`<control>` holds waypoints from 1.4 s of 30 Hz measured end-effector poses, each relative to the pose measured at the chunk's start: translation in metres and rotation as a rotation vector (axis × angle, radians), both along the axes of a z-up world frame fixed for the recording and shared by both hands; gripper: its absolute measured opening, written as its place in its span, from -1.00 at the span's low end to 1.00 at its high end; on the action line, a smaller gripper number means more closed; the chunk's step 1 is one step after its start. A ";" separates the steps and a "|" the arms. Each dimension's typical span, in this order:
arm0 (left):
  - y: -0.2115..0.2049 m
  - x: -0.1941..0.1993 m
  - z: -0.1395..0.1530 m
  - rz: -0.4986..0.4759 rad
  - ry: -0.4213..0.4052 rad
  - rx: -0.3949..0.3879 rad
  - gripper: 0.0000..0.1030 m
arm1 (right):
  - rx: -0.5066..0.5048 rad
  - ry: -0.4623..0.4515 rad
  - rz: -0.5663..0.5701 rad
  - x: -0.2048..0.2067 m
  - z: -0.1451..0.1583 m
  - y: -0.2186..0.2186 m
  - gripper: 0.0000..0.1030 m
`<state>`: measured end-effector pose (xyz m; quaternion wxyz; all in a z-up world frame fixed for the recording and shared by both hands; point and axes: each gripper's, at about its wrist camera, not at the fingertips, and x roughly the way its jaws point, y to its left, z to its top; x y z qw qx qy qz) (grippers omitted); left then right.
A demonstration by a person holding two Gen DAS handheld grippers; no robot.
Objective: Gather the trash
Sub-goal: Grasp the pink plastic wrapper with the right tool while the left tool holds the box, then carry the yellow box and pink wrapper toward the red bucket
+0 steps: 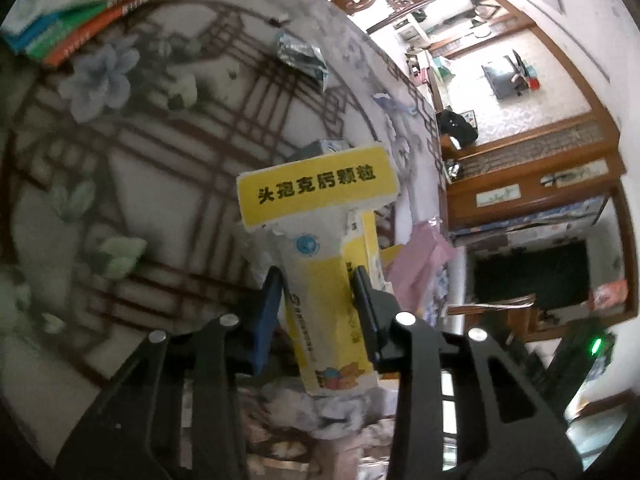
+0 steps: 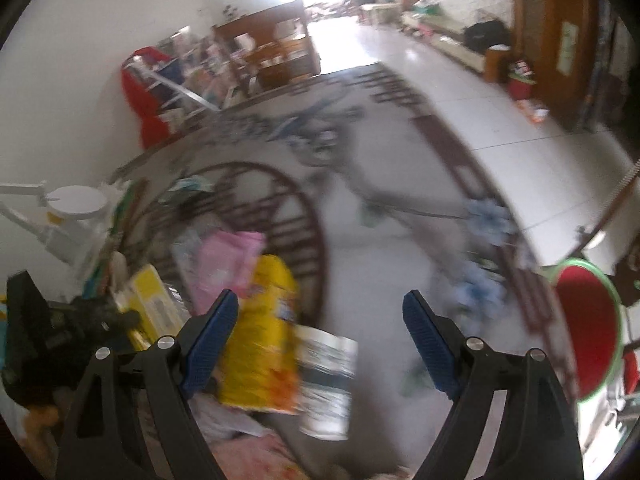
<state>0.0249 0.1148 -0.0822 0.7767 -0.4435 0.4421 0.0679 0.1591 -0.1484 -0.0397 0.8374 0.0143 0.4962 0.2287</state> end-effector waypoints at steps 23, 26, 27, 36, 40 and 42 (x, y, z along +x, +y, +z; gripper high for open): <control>0.007 0.003 -0.019 0.035 0.065 0.004 0.54 | -0.049 0.110 0.184 0.018 -0.046 0.091 -0.24; 0.001 0.006 -0.016 0.024 0.055 -0.006 0.54 | -0.022 0.112 0.168 0.015 -0.043 0.084 -0.25; -0.003 0.007 -0.013 0.010 0.046 0.010 0.56 | -0.013 0.111 0.163 0.013 -0.042 0.082 -0.25; -0.016 0.018 -0.017 -0.042 0.074 0.039 0.71 | 0.080 -0.024 0.124 -0.002 0.010 0.050 -0.38; -0.014 0.013 -0.022 -0.048 0.085 0.033 -0.01 | 0.103 -0.054 0.137 -0.011 0.024 0.041 -0.38; -0.012 0.008 -0.022 -0.056 0.082 0.033 -0.40 | 0.123 -0.046 0.130 -0.014 0.026 0.034 -0.39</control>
